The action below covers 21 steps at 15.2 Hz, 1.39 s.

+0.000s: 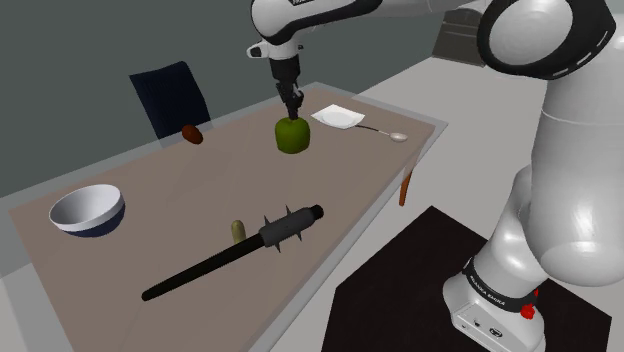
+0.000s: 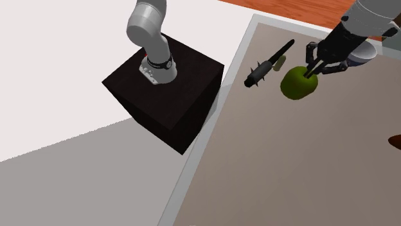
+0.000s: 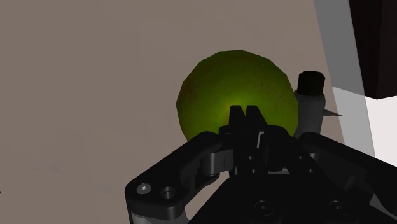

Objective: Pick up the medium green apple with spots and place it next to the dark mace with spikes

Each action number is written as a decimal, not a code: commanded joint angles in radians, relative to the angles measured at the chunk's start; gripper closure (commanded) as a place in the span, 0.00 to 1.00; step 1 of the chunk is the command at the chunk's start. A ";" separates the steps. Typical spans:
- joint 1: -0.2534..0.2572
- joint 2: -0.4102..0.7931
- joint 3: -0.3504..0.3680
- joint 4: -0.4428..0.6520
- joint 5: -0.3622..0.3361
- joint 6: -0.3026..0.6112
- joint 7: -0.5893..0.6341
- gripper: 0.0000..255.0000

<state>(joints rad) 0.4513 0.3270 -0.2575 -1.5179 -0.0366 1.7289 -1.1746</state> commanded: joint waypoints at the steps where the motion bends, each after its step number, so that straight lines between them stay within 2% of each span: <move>1: 0.019 0.042 0.014 0.062 0.010 -0.024 0.033 1.00; 6: 0.057 0.176 0.046 0.271 0.033 -0.107 0.107 1.00; 9: 0.075 0.290 0.063 0.456 0.049 -0.182 0.151 1.00; 21: 0.085 0.282 0.065 0.281 0.048 -0.016 0.160 1.00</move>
<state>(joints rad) 0.5354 0.6060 -0.1928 -1.2284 0.0111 1.7006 -1.0170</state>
